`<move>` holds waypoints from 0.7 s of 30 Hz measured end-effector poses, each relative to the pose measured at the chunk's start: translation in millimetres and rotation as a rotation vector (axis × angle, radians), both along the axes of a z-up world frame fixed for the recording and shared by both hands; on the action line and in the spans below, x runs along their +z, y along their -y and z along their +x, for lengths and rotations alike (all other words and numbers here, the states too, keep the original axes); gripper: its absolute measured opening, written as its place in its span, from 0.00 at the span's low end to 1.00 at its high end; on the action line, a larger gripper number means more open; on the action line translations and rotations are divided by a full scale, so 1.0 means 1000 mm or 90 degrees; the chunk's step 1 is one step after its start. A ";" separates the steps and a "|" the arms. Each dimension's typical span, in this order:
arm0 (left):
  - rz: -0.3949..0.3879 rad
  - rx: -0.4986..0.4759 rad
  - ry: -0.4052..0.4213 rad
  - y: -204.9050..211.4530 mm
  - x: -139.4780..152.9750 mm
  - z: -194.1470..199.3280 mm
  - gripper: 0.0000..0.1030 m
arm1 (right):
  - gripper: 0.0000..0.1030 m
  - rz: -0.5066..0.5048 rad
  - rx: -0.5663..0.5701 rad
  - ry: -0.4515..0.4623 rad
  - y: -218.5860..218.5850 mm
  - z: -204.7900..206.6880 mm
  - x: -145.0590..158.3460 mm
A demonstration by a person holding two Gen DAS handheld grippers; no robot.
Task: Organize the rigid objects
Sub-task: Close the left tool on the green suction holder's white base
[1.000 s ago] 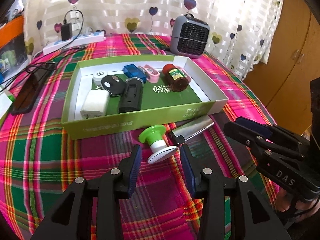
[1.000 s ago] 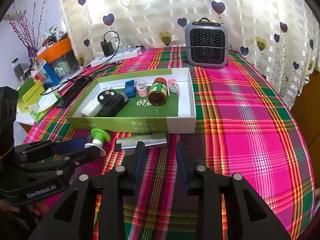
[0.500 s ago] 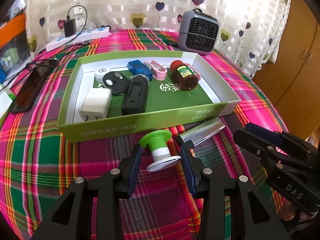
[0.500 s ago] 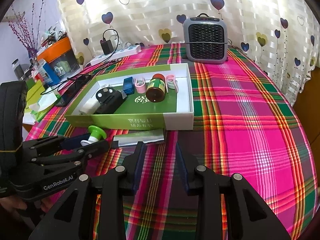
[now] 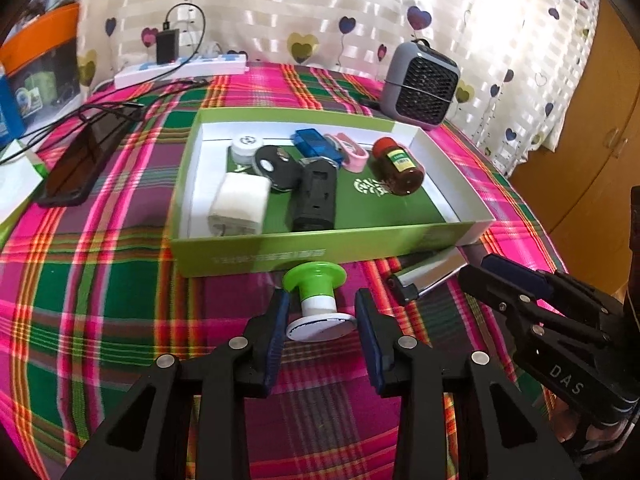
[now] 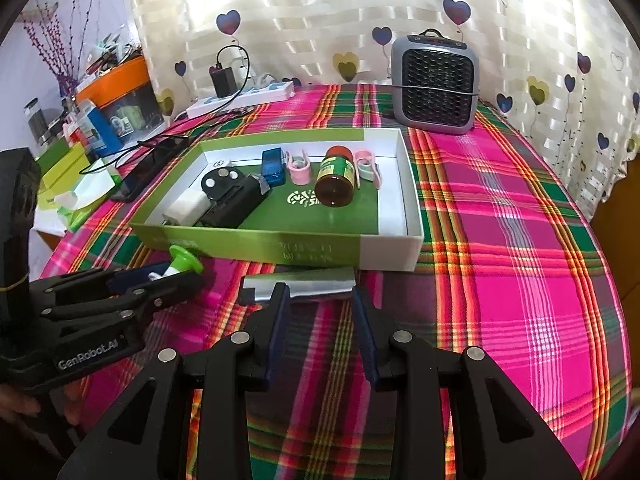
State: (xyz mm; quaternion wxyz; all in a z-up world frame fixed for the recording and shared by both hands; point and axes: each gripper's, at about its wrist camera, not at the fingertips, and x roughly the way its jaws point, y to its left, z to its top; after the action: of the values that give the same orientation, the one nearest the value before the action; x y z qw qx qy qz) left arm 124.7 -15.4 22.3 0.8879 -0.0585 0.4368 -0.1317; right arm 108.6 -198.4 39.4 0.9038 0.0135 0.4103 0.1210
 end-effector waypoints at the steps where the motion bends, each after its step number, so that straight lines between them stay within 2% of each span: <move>1: -0.001 0.003 0.001 -0.003 0.000 -0.001 0.32 | 0.33 0.001 -0.004 0.000 -0.002 0.000 0.000; 2: -0.001 0.006 0.003 -0.005 0.001 -0.002 0.32 | 0.33 0.005 -0.008 0.000 -0.005 0.001 0.000; 4: 0.000 0.013 0.005 -0.011 0.001 -0.002 0.32 | 0.44 0.011 -0.015 0.000 -0.009 0.002 0.001; 5: 0.000 0.015 0.006 -0.014 0.002 -0.002 0.32 | 0.46 0.015 -0.020 -0.001 -0.010 0.002 0.001; 13: -0.026 0.019 -0.009 -0.027 -0.004 0.001 0.32 | 0.46 0.021 -0.075 -0.006 -0.023 0.006 0.000; 21: -0.041 0.008 -0.010 -0.029 -0.005 0.002 0.32 | 0.47 0.019 -0.141 -0.033 -0.027 0.016 -0.007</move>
State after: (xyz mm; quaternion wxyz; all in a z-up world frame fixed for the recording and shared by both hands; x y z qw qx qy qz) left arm 126.9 14.1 16.9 0.8829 -0.0910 0.4389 -0.1400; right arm 124.8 -171.8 32.2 0.9003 0.0756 0.4278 0.0261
